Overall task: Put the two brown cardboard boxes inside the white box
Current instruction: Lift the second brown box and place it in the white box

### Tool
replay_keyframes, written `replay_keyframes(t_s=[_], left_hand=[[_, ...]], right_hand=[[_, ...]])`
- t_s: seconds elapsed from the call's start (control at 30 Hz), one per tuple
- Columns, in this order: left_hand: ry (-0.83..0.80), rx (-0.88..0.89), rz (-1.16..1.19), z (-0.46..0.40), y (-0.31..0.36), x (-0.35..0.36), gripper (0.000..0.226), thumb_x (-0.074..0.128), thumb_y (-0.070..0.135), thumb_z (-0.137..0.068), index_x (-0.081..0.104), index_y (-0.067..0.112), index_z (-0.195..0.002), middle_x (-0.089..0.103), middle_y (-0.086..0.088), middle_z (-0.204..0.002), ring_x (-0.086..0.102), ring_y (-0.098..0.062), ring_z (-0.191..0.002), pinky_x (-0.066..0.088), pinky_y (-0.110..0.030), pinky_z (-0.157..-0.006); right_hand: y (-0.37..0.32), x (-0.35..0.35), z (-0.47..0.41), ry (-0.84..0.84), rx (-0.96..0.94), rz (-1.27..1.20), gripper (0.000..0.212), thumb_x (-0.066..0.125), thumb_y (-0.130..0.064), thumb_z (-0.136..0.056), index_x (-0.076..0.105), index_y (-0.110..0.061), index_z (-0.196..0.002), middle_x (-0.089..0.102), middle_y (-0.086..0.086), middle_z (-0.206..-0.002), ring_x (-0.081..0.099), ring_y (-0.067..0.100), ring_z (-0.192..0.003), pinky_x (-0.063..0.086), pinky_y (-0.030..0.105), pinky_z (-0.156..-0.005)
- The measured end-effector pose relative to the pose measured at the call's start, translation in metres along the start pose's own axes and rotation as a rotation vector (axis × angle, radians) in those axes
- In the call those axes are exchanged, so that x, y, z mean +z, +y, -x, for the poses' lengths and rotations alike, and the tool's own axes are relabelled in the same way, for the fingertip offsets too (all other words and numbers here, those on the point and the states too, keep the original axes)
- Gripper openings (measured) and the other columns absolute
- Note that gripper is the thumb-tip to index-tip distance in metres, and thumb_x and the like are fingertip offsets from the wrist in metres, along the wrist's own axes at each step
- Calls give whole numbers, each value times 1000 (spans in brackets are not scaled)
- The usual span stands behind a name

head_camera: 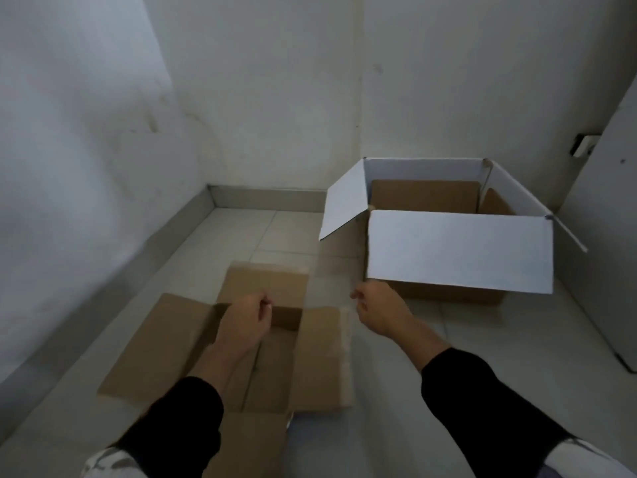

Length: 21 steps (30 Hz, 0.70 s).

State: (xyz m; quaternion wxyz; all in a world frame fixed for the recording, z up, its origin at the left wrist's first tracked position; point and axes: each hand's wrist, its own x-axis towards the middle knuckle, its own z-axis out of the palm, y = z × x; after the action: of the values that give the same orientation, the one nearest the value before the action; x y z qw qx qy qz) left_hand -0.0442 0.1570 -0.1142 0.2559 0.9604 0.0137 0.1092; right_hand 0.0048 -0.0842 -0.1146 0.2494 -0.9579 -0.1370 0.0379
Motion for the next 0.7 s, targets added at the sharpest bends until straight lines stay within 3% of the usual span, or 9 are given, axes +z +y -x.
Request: replay_keyframes(t_s=[0.17, 0.3, 0.43, 0.6, 0.7], left_hand=[[-15, -103, -109, 69, -53, 3, 16, 49, 10, -87, 62, 1, -89, 65, -20, -90, 60, -35, -85, 51, -44, -75], [-83, -353, -248, 113, -82, 15, 18, 48, 8, -87, 58, -1, -98, 59, -21, -106, 55, -36, -99, 48, -46, -88], [-71, -584, -197, 131, -105, 21, 18, 53, -2, -82, 55, -7, -99, 54, -27, -113, 51, -39, -105, 45, -43, -90], [75, -707, -159, 138, -113, 37, 35, 54, 18, -89, 51, -13, -103, 54, -33, -111, 50, -42, -105, 44, -49, -89], [124, -926, 7, 134, -114, 40, 54, 65, 24, -83, 45, -16, -113, 53, -36, -116, 51, -48, -109, 46, -51, -91]], right_hand=[[-30, 66, 35, -133, 147, 57, 40, 50, -17, -90, 42, -9, -128, 37, 17, -137, 48, 38, -118, 45, 45, -98], [-45, 98, 51, -177, 266, 27, 53, 55, -17, -89, 30, -5, -133, 25, 21, -141, 49, 42, -114, 44, 45, -99], [-47, 98, 41, 4, 391, -86, 55, 66, -5, -81, 33, -4, -125, 38, 22, -128, 53, 41, -106, 47, 44, -91], [-48, 83, 17, 33, 287, -57, 46, 74, -13, -74, 50, -4, -112, 59, 18, -116, 57, 33, -105, 50, 38, -84], [-50, 87, 16, 92, 248, -42, 36, 71, -11, -77, 51, -8, -106, 59, 14, -113, 58, 32, -100, 52, 41, -81]])
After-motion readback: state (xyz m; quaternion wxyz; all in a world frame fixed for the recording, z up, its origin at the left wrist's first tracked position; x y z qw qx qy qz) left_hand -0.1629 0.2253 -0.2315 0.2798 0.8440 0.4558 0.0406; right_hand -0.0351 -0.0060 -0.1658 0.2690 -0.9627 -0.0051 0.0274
